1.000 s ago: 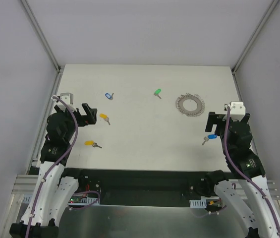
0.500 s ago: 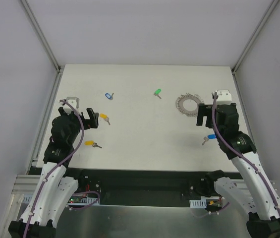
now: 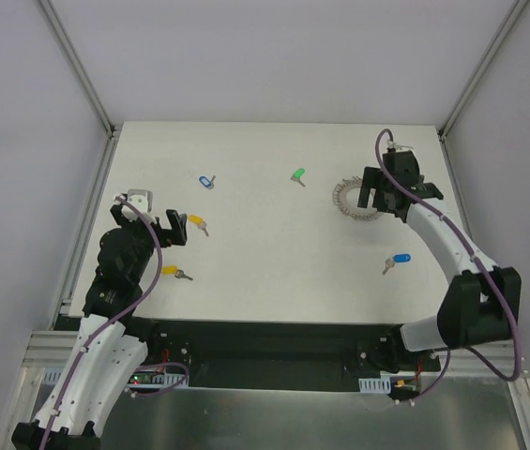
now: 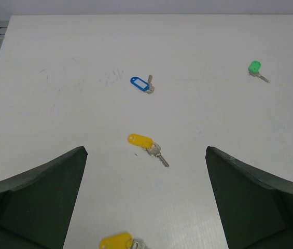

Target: Put the keys on the keyring

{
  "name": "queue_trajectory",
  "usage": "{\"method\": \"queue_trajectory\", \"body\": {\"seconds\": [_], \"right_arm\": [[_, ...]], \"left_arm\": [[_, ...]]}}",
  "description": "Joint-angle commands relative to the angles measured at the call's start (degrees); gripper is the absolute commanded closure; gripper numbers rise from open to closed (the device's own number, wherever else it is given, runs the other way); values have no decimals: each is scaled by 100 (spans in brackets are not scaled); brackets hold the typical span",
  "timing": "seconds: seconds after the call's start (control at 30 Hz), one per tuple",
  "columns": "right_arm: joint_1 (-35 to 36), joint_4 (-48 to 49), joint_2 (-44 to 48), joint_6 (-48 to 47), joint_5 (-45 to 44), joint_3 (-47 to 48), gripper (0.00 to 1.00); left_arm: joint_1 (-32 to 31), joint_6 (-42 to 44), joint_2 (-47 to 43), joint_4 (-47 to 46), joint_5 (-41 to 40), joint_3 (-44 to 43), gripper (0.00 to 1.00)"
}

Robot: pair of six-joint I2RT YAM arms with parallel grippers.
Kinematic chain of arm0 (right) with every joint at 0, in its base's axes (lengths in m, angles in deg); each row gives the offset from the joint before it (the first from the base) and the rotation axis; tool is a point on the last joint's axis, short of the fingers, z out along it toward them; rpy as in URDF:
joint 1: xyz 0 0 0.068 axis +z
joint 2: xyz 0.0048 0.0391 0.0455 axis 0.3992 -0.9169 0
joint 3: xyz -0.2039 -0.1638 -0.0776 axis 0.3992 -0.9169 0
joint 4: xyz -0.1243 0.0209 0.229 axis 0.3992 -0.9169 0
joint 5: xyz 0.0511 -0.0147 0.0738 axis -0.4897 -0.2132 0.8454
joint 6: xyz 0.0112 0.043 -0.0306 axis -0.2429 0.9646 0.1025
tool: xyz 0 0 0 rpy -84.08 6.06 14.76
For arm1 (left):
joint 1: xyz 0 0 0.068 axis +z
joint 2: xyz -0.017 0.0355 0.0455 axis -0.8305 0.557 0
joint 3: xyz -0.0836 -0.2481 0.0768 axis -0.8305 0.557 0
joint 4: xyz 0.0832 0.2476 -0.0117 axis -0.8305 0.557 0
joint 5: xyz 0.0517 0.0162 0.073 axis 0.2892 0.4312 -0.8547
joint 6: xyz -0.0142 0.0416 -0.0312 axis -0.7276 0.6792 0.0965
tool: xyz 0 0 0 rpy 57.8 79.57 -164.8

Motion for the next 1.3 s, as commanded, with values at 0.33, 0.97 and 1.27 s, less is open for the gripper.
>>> {"method": "queue_trajectory", "body": {"seconds": [0.33,0.97,1.27], "right_arm": [[-357,385,-2393,663,1348,1172,53],[-437,359,-3122,1059,1261,1296,60],[-367,315,-3255,910,1515,1410,78]], "left_arm": [[-60,118,34,-355,-215,37,1],[-60,135,95,-381,-189,54,1],[-60,126,95,-416,-162,72,1]]}}
